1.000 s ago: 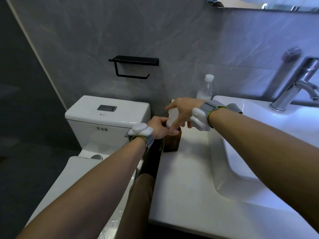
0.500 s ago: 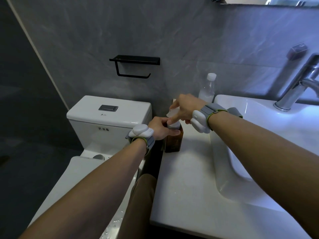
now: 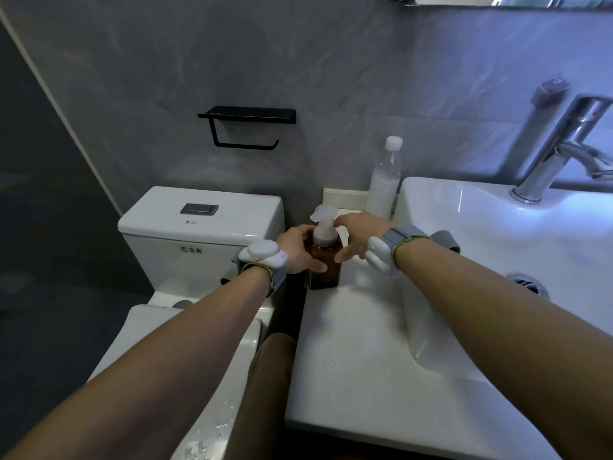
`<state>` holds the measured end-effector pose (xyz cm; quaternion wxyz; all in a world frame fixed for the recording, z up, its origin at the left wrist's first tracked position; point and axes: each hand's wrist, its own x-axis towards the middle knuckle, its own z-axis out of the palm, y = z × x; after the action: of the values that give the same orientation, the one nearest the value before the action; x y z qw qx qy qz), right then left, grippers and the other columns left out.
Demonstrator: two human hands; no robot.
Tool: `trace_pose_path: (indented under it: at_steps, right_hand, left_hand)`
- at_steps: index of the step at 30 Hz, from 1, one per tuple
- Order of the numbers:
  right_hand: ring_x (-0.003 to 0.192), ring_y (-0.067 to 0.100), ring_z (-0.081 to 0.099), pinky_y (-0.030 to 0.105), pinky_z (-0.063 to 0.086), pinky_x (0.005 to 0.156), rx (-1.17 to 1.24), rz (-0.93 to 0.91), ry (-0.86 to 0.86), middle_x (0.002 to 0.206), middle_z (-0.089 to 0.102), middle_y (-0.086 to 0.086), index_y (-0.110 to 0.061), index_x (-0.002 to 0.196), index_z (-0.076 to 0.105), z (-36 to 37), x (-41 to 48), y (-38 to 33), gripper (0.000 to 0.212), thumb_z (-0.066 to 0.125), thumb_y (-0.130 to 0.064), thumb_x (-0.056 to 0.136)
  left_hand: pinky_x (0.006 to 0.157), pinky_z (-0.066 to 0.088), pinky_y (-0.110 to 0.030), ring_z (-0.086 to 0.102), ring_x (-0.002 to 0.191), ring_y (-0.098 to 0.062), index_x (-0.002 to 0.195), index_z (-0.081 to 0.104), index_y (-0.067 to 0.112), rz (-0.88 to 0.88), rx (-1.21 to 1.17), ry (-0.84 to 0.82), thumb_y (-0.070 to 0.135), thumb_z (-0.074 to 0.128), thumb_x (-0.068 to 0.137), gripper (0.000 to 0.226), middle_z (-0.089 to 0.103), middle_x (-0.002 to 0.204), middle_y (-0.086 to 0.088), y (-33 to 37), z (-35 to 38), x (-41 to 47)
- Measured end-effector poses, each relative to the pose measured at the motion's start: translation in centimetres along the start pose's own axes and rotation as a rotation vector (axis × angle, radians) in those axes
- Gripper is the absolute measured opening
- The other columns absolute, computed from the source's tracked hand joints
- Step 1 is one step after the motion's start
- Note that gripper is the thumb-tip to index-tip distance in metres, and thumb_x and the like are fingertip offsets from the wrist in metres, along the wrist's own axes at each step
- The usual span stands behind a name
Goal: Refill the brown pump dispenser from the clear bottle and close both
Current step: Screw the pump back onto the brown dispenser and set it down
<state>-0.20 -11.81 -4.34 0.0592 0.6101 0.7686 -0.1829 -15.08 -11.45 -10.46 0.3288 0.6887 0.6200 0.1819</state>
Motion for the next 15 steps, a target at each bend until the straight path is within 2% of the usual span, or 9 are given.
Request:
trace_pose_path:
  at_steps: [5,8,10,12,14,15]
  right_hand:
    - [0.110,0.031,0.062,0.030,0.046,0.086,0.024,-0.012,-0.049,0.131,0.058,0.015,-0.007,0.142,0.035,0.7,0.8,-0.8,0.069,0.069,-0.027,0.086]
    - [0.100,0.030,0.064,0.030,0.047,0.080,0.025,-0.003,-0.051,0.126,0.060,0.016,-0.004,0.141,0.032,1.3,2.0,-0.4,0.070,0.070,-0.021,0.085]
    - [0.091,0.025,0.064,0.026,0.046,0.070,-0.005,0.003,-0.033,0.119,0.063,0.013,-0.004,0.139,0.033,1.6,3.0,0.2,0.069,0.071,-0.020,0.083]
    - [0.097,0.024,0.063,0.023,0.044,0.067,-0.012,0.028,-0.038,0.119,0.061,0.011,-0.004,0.133,0.040,1.7,4.0,0.8,0.059,0.068,-0.021,0.085]
    - [0.107,0.027,0.062,0.023,0.042,0.073,0.020,0.045,-0.019,0.119,0.060,0.013,-0.002,0.128,0.045,1.7,4.7,1.3,0.050,0.067,-0.020,0.087]
    - [0.106,0.029,0.063,0.025,0.043,0.075,0.046,0.052,-0.002,0.119,0.061,0.014,-0.002,0.128,0.046,1.5,5.2,1.5,0.051,0.068,-0.018,0.085]
  left_hand:
    - [0.095,0.046,-0.030,0.060,0.116,-0.025,0.136,0.048,0.018,0.036,0.105,0.006,0.019,0.087,0.061,0.084,0.064,0.127,-0.004,0.1,-0.1,1.0]
    - [0.095,0.049,-0.033,0.062,0.112,-0.026,0.134,0.049,0.017,0.064,0.137,-0.003,0.020,0.086,0.062,0.081,0.065,0.124,-0.005,0.2,-0.2,1.7]
    - [0.093,0.050,-0.033,0.063,0.108,-0.025,0.133,0.049,0.018,0.073,0.144,-0.011,0.023,0.086,0.062,0.080,0.066,0.122,-0.004,0.2,-0.1,2.4]
    - [0.090,0.050,-0.030,0.064,0.106,-0.025,0.130,0.050,0.019,0.080,0.148,-0.016,0.024,0.085,0.063,0.076,0.067,0.119,-0.003,0.3,0.1,3.3]
    - [0.092,0.051,-0.031,0.065,0.107,-0.025,0.128,0.051,0.019,0.082,0.169,-0.010,0.023,0.084,0.064,0.072,0.066,0.117,-0.004,0.4,0.3,3.9]
    - [0.094,0.051,-0.033,0.064,0.108,-0.026,0.128,0.051,0.018,0.088,0.171,-0.007,0.022,0.084,0.064,0.073,0.066,0.118,-0.005,0.6,0.4,4.4]
